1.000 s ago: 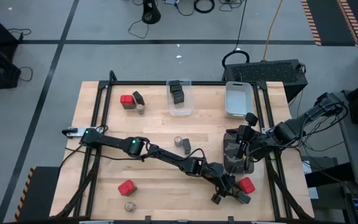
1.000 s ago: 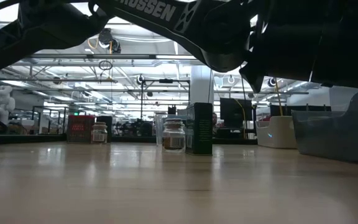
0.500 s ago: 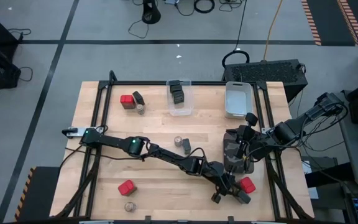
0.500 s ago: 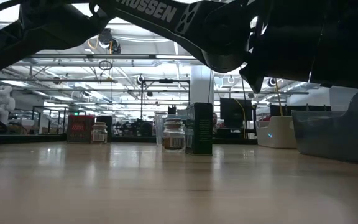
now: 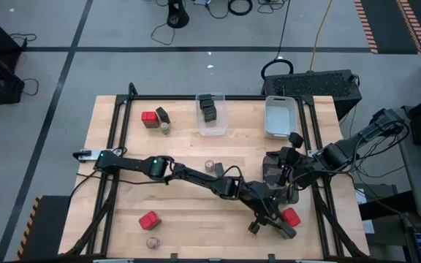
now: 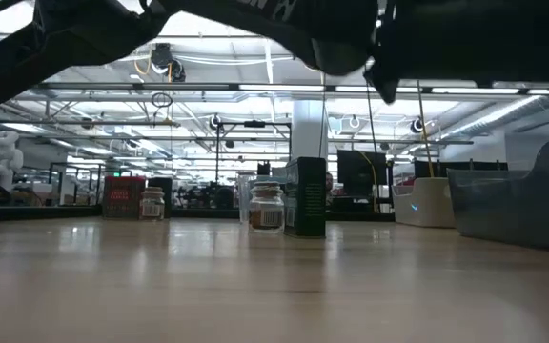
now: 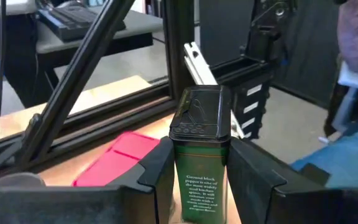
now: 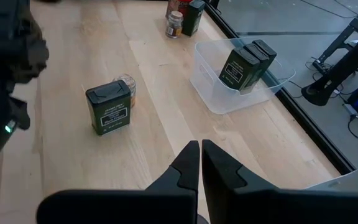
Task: Sort spices by type
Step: Put the black seasoning can into the transparent bin
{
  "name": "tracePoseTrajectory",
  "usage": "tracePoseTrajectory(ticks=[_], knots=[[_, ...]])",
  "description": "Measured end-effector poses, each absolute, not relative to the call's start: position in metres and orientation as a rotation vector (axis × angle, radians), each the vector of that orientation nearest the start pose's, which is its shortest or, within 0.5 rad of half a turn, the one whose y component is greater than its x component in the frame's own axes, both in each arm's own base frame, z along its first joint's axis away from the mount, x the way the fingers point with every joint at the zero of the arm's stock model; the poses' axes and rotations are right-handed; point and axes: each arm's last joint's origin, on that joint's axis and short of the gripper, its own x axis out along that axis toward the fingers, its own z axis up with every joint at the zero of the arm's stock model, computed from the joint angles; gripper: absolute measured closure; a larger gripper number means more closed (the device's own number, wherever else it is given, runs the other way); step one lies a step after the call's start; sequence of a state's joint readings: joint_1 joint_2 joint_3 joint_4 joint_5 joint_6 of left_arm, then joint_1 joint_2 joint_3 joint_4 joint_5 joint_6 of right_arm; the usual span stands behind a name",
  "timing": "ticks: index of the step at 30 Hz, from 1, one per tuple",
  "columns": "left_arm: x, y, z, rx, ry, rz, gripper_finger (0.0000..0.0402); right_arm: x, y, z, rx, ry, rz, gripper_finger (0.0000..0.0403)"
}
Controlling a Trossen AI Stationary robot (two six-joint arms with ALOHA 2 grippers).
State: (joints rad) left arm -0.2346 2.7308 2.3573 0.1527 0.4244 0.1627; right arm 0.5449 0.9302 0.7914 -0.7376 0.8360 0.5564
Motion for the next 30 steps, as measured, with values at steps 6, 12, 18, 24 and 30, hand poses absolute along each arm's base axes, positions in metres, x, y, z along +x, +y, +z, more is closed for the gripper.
tracePoseTrajectory(ticks=[6, 12, 18, 24, 30], knots=[[0.579, -0.152, 0.17, 0.128, 0.229, -0.699, 0.0272, 0.156, 0.069, 0.274, -0.029, 0.57, -0.442, 0.0403], [0.573, -0.153, 0.192, 0.151, 0.243, -0.726, 0.0272, 0.155, 0.069, 0.273, -0.031, 0.573, -0.442, 0.0403], [0.564, -0.149, 0.211, 0.188, 0.293, -0.749, 0.0272, 0.155, 0.069, 0.273, -0.029, 0.577, -0.44, 0.0403], [0.552, -0.146, 0.223, 0.226, 0.396, -0.748, 0.0275, 0.154, 0.069, 0.272, -0.034, 0.586, -0.443, 0.0403], [0.542, -0.14, 0.243, 0.256, 0.46, -0.677, 0.0276, 0.155, 0.07, 0.271, -0.03, 0.602, -0.433, 0.0403]])
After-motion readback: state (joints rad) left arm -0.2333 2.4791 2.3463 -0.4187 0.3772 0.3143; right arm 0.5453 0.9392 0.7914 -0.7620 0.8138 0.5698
